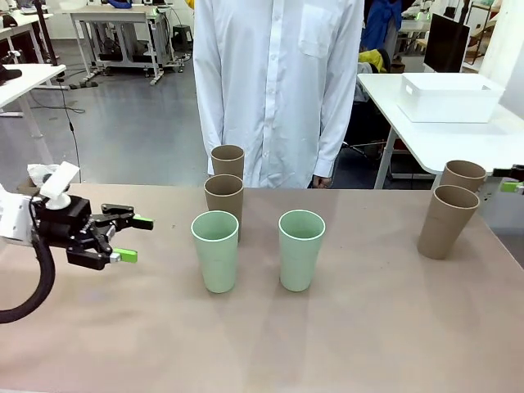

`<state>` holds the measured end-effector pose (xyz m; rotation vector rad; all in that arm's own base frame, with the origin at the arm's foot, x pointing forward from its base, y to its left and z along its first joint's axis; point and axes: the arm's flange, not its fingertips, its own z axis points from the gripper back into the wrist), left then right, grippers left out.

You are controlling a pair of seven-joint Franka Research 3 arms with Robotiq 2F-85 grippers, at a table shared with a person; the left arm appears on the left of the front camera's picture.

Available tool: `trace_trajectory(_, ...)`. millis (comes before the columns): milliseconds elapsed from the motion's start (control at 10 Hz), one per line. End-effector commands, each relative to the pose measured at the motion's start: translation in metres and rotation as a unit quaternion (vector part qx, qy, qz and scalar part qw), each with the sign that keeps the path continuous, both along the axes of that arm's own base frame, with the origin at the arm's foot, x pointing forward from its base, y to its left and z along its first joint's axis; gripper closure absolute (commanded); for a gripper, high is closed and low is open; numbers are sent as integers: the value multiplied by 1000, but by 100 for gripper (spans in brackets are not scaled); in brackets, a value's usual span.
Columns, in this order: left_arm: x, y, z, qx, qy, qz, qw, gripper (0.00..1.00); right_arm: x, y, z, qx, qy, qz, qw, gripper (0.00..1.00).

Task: Stack the cups and store them in the basket.
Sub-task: Pick up two Reusable plastic cups , one in each hand.

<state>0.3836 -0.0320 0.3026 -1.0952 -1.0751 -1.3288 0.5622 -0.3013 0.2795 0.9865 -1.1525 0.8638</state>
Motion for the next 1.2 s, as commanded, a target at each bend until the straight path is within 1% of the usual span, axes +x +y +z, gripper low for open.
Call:
trace_trajectory(0,3,-19,-11,-19,-21,-3,1000,0,3,2,-8,27,-39,24,999,0)
trace_trajectory(200,4,-34,-24,-23,-20,-19,999,0,3,8,-23,43,-55,20,997,0)
trace_trajectory(300,6,-39,-27,-24,-16,-16,999,0,8,10,-26,44,-36,23,998,0)
trace_trajectory(400,0,-38,-16,-23,-7,-31,999,0,0,13,-27,26,-24,22,999,0)
trace_trajectory(500,1,-34,-23,-16,0,-26,1000,0,0,13,-27,26,-24,22,999,0)
trace_trajectory(700,2,-38,-23,-16,2,-31,999,0,-1,13,-32,31,-24,24,999,0)
trace_trajectory(800,10,-42,-34,-14,10,-24,1000,0,6,17,-38,49,-45,29,997,0)
trace_trajectory(900,15,-41,-39,-26,0,-19,999,0,9,19,-42,54,-55,33,996,0)
trace_trajectory(1000,20,-41,-43,-34,-7,-11,999,0,15,22,-50,61,-53,45,996,0)
trace_trajectory(1100,24,-43,-47,-36,-3,-12,999,0,17,24,-55,63,-55,48,995,0)
